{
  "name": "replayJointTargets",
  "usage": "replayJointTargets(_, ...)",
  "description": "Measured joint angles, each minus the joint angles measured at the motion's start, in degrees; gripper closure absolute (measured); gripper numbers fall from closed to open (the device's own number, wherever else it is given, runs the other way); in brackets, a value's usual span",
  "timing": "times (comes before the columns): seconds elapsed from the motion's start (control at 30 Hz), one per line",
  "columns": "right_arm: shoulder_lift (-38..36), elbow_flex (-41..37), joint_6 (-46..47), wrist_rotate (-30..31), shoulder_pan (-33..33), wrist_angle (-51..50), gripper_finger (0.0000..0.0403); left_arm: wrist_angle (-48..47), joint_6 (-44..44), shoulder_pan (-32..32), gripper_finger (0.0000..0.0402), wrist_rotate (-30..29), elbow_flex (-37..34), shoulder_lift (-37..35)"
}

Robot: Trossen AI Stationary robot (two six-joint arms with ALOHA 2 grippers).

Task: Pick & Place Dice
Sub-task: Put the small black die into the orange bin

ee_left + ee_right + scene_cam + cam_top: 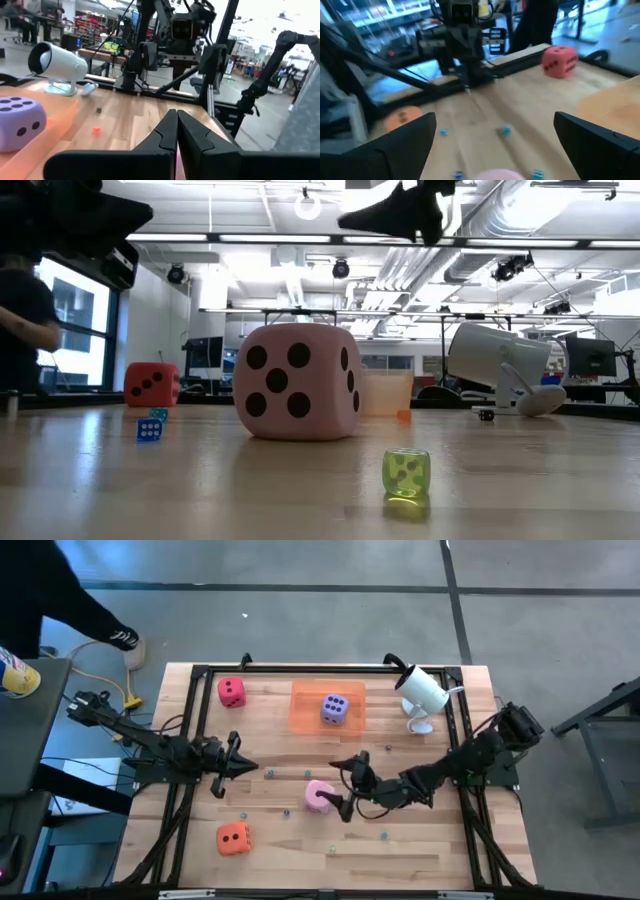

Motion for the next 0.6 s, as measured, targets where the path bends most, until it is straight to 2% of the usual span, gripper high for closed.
replayJointTargets(0.17, 0.1, 0.0, 3.0, -3.3, -2.1, -4.4, 0.0009, -0.1, 1.0, -0.1, 0.0401, 0.0, 0.0, 0.3)
replayJointTargets(0.3, 0.9, 0.0, 4.4, -3.9, -4.9, 0.4, 0.0009, -0.8, -0.3, -0.1, 0.0401, 0.7, 0.0, 0.3)
replayJointTargets(0.43, 0.9, 0.0, 6.2, -8.5, -7.8, 2.8, 0.0010, -1.2, 0.3, -0.1, 0.0401, 0.7, 0.0, 0.3)
replayJointTargets(0.6, 0.9, 0.0, 8.8, -10.2, -8.1, 1.1, 0.0039, -1.2, 0.3, -0.1, 0.0401, 0.7, 0.0, 0.3)
